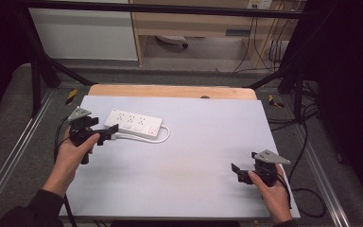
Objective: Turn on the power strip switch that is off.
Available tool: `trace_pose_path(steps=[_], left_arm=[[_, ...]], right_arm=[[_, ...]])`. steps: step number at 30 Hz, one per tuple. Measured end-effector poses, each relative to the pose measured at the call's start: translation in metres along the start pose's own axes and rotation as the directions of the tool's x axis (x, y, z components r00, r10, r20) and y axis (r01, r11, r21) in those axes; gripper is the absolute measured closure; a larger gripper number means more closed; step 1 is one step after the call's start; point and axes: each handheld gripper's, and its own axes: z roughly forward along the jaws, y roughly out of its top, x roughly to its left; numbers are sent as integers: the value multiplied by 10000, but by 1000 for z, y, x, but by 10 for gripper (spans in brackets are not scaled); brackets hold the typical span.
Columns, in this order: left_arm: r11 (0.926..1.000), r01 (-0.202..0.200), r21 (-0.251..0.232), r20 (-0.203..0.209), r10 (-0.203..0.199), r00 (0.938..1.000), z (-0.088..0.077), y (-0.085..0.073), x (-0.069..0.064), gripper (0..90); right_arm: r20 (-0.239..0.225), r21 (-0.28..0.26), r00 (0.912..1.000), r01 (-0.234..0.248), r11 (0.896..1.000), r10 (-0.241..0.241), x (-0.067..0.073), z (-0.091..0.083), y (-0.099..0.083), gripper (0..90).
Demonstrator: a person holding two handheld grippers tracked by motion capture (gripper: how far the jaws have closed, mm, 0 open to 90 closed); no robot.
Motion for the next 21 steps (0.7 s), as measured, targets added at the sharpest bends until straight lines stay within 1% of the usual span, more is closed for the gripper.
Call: trace_pose_path(steps=[1,2,3,7,10,11,12,15,21], left_arm=[[10000,15,21,-19,-15,10000,2,0,1,80],[10000,-16,55,-50,16,10000,4,0,2,80],[9999,16,118,-50,-16,10000,6,0,3,81],[9998,99,195,-213,-94,9997,12,-1,6,83],[9997,91,228,-317,-84,9995,16,-2,8,87],[9999,37,163,-535,-28,9986,18,-2,8,89],[9999,37,163,-535,-28,9986,18,-2,8,90],[9997,-154,212,-640,167,9978,25,-2,8,90],[9995,-166,252,-824,186,9964,31,-1,8,94]], right_arm=[[10,71,9999,131,9999,-131,1,1,0,41],[10,71,9999,131,9999,-131,1,1,0,41],[45,105,9997,228,9997,-229,2,2,0,38],[-48,127,9995,303,9995,-303,4,4,0,36],[-108,139,9995,306,9994,-305,5,4,0,36],[-149,134,9995,276,9995,-274,5,3,1,37],[-149,134,9995,276,9995,-274,5,3,1,37],[-104,79,9998,152,9999,-151,3,2,1,37],[-96,49,9999,110,9999,-110,2,1,1,36]])
